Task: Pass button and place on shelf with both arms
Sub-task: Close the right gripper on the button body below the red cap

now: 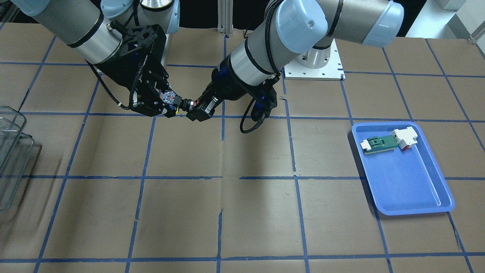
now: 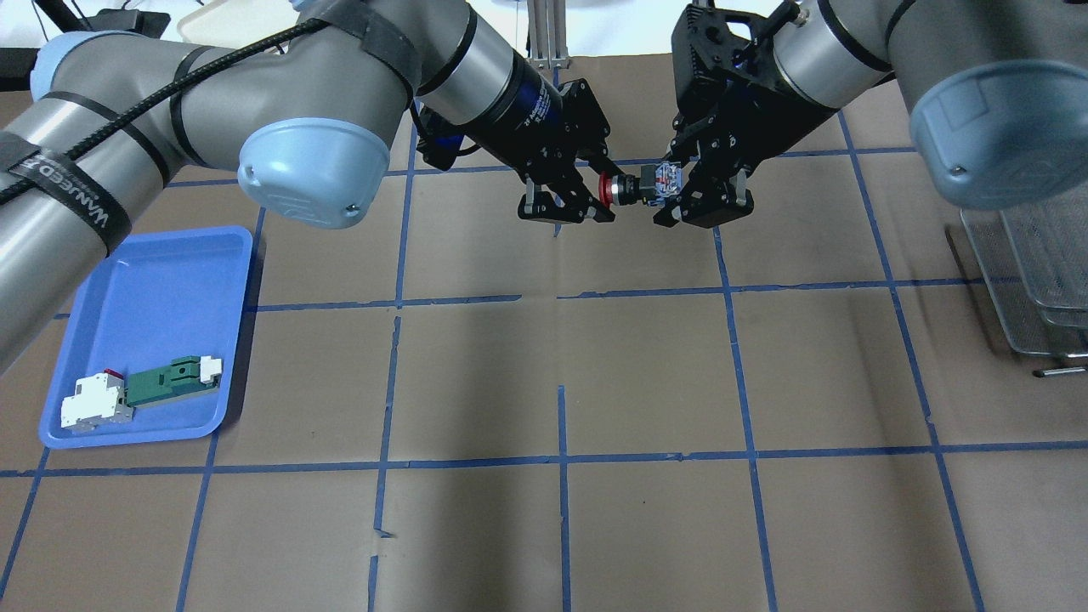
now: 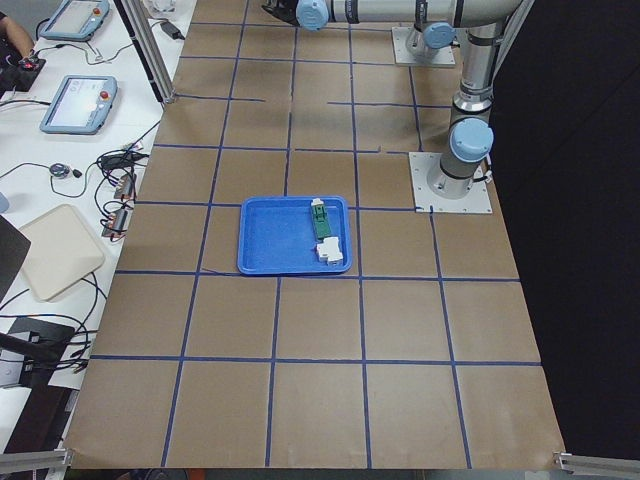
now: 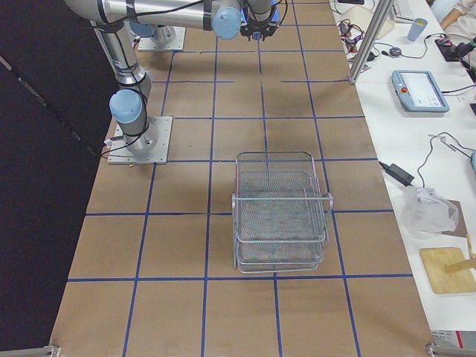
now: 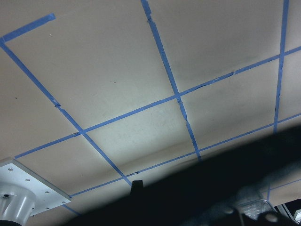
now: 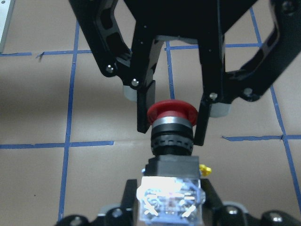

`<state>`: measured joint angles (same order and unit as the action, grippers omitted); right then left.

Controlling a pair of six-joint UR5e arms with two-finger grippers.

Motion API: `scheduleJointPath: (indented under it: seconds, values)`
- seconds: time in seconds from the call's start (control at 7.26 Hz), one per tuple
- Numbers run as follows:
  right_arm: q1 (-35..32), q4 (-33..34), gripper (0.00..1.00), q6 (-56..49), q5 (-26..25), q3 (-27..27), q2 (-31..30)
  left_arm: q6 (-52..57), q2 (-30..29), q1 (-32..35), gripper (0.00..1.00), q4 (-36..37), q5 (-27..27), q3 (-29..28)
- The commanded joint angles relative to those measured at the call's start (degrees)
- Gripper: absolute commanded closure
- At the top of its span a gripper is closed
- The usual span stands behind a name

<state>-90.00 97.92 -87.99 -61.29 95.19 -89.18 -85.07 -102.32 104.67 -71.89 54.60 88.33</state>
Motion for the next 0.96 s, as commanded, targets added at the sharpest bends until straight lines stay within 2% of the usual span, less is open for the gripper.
scheduleJointPath:
  seconds: [0.0, 0.28, 0.55, 0.69, 0.83]
  values:
    - [0.0, 0.1, 0.97, -0.3, -0.1, -0.4, 0.0, 0.0, 0.2, 0.0, 1.0, 0.0, 0.0, 0.0]
    - [0.0, 0.1, 1.0, -0.3, 0.1, -0.4, 0.0, -0.2, 0.2, 0.0, 1.0, 0.0, -1.6, 0.0]
    - [0.0, 0.1, 1.0, -0.3, 0.1, -0.4, 0.0, -1.8, 0.5, -0.1, 0.35, 0.5, -1.6, -0.1]
    - [0.0, 0.1, 1.0, -0.3, 0.1, -0.4, 0.1, -1.9, 0.9, -0.1, 0.2, 0.7, -1.5, -0.1]
    - [0.0, 0.0, 1.0, -0.3, 0.1, -0.4, 0.1, -1.9, 1.3, -0.1, 0.15, 0.7, -1.4, 0.0]
